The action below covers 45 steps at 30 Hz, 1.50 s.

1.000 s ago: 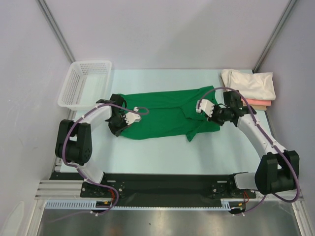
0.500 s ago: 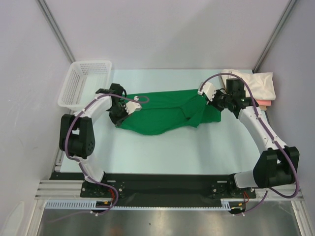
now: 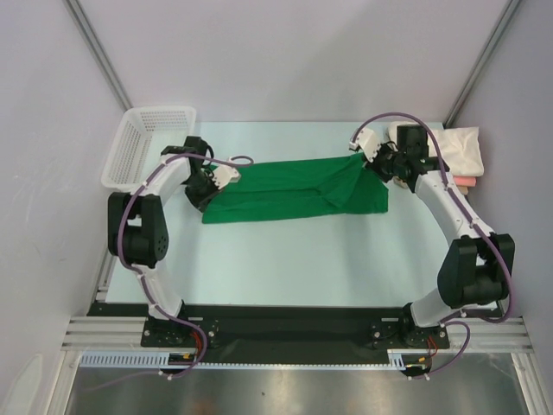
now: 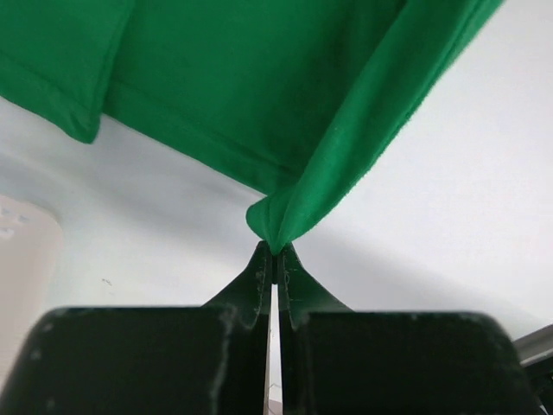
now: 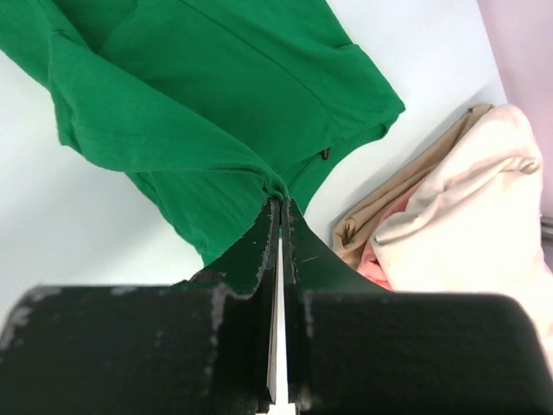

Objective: Fold and stack the t-shirts
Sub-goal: Fold the tshirt

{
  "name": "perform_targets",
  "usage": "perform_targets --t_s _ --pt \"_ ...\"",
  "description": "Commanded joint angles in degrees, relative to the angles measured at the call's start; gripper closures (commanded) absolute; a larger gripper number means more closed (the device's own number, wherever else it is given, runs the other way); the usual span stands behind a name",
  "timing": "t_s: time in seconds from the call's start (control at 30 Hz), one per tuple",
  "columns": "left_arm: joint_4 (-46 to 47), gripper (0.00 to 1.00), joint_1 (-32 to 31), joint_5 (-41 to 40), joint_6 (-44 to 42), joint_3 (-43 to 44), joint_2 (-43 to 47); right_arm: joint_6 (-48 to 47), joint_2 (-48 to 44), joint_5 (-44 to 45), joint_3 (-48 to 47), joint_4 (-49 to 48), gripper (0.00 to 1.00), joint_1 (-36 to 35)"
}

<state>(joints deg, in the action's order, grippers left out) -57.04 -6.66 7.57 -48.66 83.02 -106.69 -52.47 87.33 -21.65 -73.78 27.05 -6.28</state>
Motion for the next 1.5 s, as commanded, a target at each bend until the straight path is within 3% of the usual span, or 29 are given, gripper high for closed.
perform_targets --t_s 0.0,0.97,1.0,1.1,1.17,1.2,1.23,1.33,1.47 --pt "-0.27 1.0 0.94 -0.54 -2.22 4.42 -2.37 1.22 2.49 0.64 -3.39 -2.88 1.0 0.13" --pt "-4.22 1.0 2.53 -4.85 -0.64 23.06 -16.61 2.63 21.92 0.12 -18.94 -5.07 1.0 1.89" --pt "-3.7 0.99 2.52 -5.28 -0.38 22.97 -16.7 2.63 22.09 0.12 -19.12 -5.34 1.0 1.89" --pt "-2.47 0.82 2.52 -5.9 1.63 23.23 -16.27 3.6 23.32 0.73 -20.96 -6.83 1.0 1.8" --pt "-1.42 0.74 2.53 -5.2 3.3 24.02 -14.87 6.93 23.76 2.22 -21.93 -8.49 0.9 1.71" --pt "-0.54 0.63 2.52 -4.33 5.84 24.72 -13.9 8.33 23.42 4.92 -22.46 -10.59 0.78 1.19" --pt "1.29 0.59 2.61 -3.54 7.25 25.08 -11.19 10.09 22.8 6.34 -22.2 -11.66 0.63 0.93" --pt "4.46 0.51 2.0 0.58 11.48 25.18 -5.92 11.51 18.68 7.94 -19.49 -12.55 0.53 0.13" --pt "8.24 0.49 -1.51 0.34 11.22 18.94 -3.52 10.29 14.54 4.96 -12.54 -10.01 0.52 -0.04"
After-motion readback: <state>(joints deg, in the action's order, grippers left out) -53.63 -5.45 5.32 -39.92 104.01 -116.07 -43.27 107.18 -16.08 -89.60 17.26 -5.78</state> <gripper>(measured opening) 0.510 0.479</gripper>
